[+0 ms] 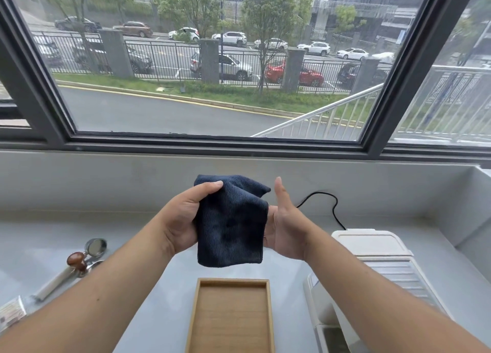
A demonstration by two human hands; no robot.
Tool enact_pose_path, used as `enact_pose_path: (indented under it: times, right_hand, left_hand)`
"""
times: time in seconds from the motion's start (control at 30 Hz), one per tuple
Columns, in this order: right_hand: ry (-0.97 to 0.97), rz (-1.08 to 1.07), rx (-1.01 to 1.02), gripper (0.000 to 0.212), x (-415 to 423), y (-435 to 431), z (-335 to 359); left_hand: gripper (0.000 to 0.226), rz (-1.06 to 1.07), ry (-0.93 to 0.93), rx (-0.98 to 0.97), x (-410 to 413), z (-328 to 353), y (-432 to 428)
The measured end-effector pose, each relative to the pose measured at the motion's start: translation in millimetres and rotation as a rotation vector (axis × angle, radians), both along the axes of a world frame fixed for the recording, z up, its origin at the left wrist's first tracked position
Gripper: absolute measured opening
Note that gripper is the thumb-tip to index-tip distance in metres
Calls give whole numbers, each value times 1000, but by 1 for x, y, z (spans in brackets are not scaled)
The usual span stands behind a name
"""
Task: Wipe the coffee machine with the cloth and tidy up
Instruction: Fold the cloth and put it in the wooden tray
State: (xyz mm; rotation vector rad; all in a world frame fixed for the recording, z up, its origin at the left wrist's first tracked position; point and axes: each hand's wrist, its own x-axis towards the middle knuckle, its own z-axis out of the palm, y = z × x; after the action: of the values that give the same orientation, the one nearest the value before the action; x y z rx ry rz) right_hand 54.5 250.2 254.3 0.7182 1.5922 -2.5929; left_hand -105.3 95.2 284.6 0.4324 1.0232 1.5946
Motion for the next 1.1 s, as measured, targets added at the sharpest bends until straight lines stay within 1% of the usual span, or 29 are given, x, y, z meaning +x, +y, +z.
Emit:
enact_pose_path:
  times: [0.07,0.1,0.17,0.23,0.27,0.33,0.4,0.53,0.6,0.63,0.7,0.77,0.8,0.83,0.9,0.93,0.97,1.03,1.1]
  right_hand:
    - [84,36,-74,113,-2,-1,5]
    - [131,42,-102,105,-3,-1,7]
    - [192,10,-115,77,-3,1,12]
    - [221,-19,-58,45,-3,5,15]
    - [237,-22,-27,37,-4,7,16]
    - [218,-79,40,34,-7,11,16]
    - [148,-177,132,30,-9,14,15]
    - [88,-242,256,29,-13,17,14]
    - [67,-315,319,28,-17,15,14]
    - [53,-355,352,32,-19,14,15]
    - [23,-394,427,50,-21,15,13]
    - [28,-347,487,70,-21,19,9]
    - [38,-317,508,70,-21,20,7]
    - [41,-295,539,61,-21,22,6]
    - [13,-268,647,39,-22,25,5]
    - [-3,-252,690,34,-22,27,4]
    - [-19,-236,715,31,-22,28,3]
    - [-51,-204,738,31,-21,32,3]
    - [-94,-159,798,36,-20,34,4]
  left_hand:
    - [34,-16,9,-3,3,-1,1]
    - [34,-16,16,-9,4,-2,2]
    - [36,-1,31,-24,3,-3,3]
    - [38,21,67,-47,0,-5,3]
    - [38,33,91,-64,-2,-5,3]
    - [35,64,164,-115,-6,-7,1]
    - [30,94,279,-183,-11,-11,0]
    - [21,111,521,-308,-16,-19,-3]
    - [18,159,620,-370,-18,-23,-4]
    - [28,196,657,-406,-18,-26,-5]
    - [60,234,711,-446,-19,-29,-5]
    - [88,216,767,-465,-19,-31,-5]
    - [92,208,794,-477,-19,-31,-5]
    - [87,198,824,-486,-19,-32,-6]
    - [53,163,855,-490,-22,-32,-7]
    - [40,142,859,-483,-24,-32,-8]
    - [33,118,859,-469,-25,-33,-9]
    - [32,75,876,-444,-26,-34,-10]
    - [34,82,940,-450,-27,-36,-9]
